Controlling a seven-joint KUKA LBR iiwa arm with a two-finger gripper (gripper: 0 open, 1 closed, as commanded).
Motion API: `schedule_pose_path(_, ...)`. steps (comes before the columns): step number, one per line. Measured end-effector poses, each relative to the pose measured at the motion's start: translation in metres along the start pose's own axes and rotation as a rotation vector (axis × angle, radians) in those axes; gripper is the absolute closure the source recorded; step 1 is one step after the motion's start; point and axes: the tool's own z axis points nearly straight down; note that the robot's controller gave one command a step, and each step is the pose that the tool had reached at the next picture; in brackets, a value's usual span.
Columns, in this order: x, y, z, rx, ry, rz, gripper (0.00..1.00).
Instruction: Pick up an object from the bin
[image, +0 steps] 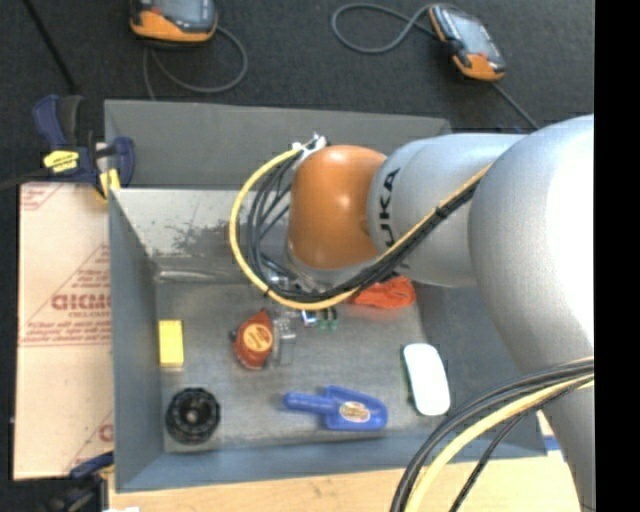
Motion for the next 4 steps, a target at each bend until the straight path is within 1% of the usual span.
schedule_pose_path(1,-0.0185,0.0106,0.0361,-0.003,0.003,-0.286,1.00)
schedule_pose_path(4,-0.0183,0.0109,0.0362,-0.004,0.005,-0.281,1.00)
